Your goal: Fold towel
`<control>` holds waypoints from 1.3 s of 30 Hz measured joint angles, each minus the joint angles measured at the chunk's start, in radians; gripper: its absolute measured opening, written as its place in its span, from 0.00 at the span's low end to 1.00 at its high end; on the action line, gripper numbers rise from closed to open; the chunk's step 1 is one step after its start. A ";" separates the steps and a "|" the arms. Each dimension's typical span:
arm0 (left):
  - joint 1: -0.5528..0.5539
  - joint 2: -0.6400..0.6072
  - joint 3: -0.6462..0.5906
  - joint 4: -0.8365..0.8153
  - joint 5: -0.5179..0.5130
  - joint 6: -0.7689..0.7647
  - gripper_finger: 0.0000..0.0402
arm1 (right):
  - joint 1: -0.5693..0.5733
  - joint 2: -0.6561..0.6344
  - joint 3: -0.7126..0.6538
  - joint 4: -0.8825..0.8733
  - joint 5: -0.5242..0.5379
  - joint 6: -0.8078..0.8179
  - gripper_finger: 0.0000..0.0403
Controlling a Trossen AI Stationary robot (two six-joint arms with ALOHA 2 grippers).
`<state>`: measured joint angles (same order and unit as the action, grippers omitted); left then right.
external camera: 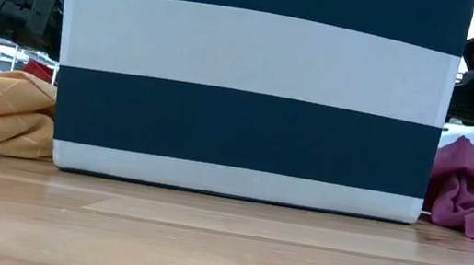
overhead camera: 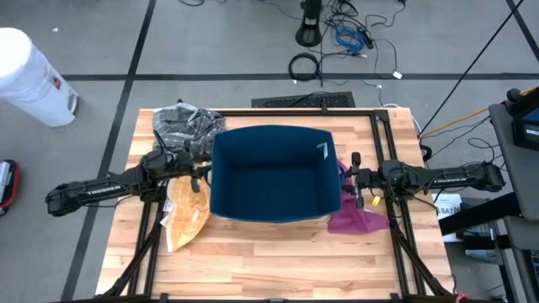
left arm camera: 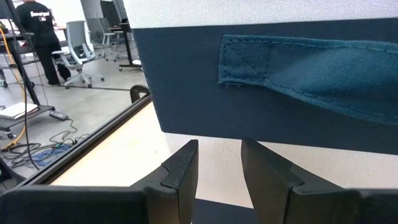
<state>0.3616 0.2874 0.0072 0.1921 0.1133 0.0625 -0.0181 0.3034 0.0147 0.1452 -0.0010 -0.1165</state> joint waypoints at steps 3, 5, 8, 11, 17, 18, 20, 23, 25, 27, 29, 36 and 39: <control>0.000 0.000 0.000 0.000 0.000 0.000 0.32 | 0.000 0.000 0.000 0.000 0.000 0.000 0.27; 0.000 0.000 0.000 0.000 0.000 0.000 0.32 | 0.000 0.000 0.000 0.000 0.000 0.000 0.27; 0.000 0.000 0.000 0.000 0.000 0.000 0.32 | 0.000 0.000 0.000 0.000 0.000 0.000 0.27; 0.000 0.000 0.000 0.000 0.000 0.000 0.32 | 0.000 0.000 0.000 0.000 0.000 0.000 0.27; 0.000 0.000 0.000 0.000 0.000 0.000 0.32 | 0.000 0.000 0.000 0.000 0.000 0.000 0.27; 0.000 0.000 0.000 0.000 0.000 0.000 0.32 | 0.000 0.000 0.000 0.000 0.000 0.000 0.27; 0.000 0.000 0.000 0.000 0.000 0.000 0.32 | 0.000 0.000 0.000 0.000 0.000 0.000 0.27; 0.000 0.000 0.000 0.000 0.000 0.000 0.32 | 0.000 0.000 0.000 0.000 0.000 0.000 0.27; 0.000 0.000 0.000 0.003 0.000 -0.002 0.32 | 0.000 0.000 0.000 0.000 0.000 0.000 0.27; 0.000 0.000 0.000 0.013 0.000 -0.004 0.32 | 0.000 0.000 0.000 0.000 0.000 0.000 0.27; 0.000 0.000 0.000 0.012 0.000 -0.015 0.32 | 0.000 0.000 0.000 0.000 0.000 0.000 0.27; 0.000 0.000 0.000 0.016 0.001 -0.071 0.32 | 0.000 0.000 0.000 0.000 0.000 0.000 0.27; 0.000 0.000 0.000 0.133 0.000 -0.085 0.32 | 0.000 0.000 0.000 0.000 0.000 0.000 0.27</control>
<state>0.3614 0.2878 0.0073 0.3251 0.1135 -0.0229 -0.0181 0.3035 0.0145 0.1449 -0.0012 -0.1167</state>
